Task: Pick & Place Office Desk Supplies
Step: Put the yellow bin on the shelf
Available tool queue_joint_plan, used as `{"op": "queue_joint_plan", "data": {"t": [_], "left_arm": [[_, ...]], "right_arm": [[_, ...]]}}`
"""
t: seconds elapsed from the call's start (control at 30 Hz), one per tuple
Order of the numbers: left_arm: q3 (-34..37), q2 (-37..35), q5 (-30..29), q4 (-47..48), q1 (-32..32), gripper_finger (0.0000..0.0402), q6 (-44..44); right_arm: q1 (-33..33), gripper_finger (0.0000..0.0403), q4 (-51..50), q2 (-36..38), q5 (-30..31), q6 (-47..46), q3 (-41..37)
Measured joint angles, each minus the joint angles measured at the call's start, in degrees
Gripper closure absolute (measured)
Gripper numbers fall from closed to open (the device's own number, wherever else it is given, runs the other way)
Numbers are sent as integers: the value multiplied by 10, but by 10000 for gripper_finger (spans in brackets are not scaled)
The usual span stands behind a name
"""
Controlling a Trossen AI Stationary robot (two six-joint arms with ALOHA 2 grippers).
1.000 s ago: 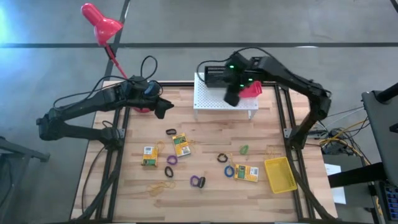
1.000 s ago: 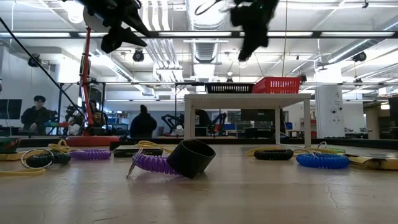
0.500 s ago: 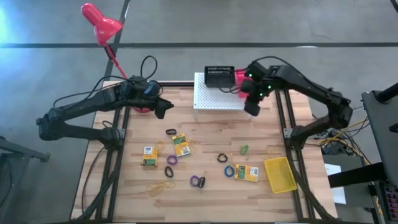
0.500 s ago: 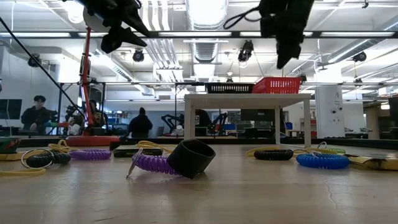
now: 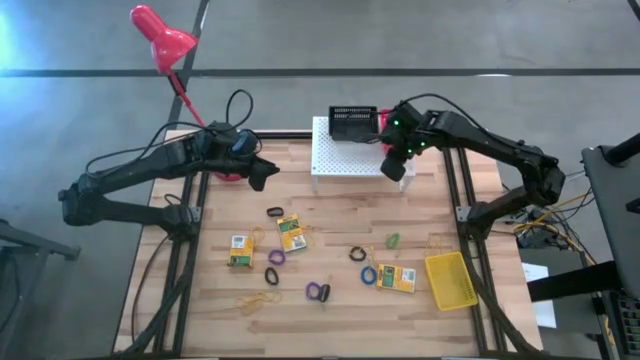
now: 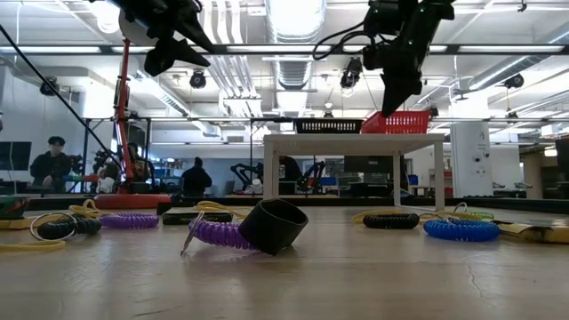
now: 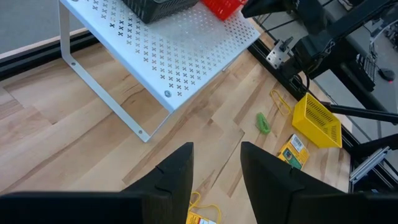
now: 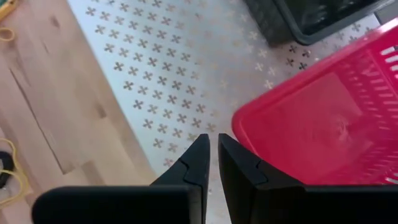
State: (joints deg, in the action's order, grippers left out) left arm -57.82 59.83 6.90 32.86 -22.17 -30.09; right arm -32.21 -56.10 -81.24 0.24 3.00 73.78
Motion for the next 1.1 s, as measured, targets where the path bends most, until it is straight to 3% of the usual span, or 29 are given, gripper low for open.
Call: {"op": "queue_joint_plan", "data": {"t": [0.53,0.67,0.77,0.93,1.1], "left_arm": [[0,0,0,0,0,264,0],[0,0,0,0,0,264,0],[0,0,0,0,0,264,0],[0,0,0,0,0,264,0],[0,0,0,0,0,264,4]], "right_arm": [[-1,371,24,7,-1,16,0],[6,371,20,36,-5,-16,0],[24,371,-7,72,-31,-65,0],[77,371,-99,126,-142,-213,-3],[190,357,-156,173,-199,-401,-58]]}}
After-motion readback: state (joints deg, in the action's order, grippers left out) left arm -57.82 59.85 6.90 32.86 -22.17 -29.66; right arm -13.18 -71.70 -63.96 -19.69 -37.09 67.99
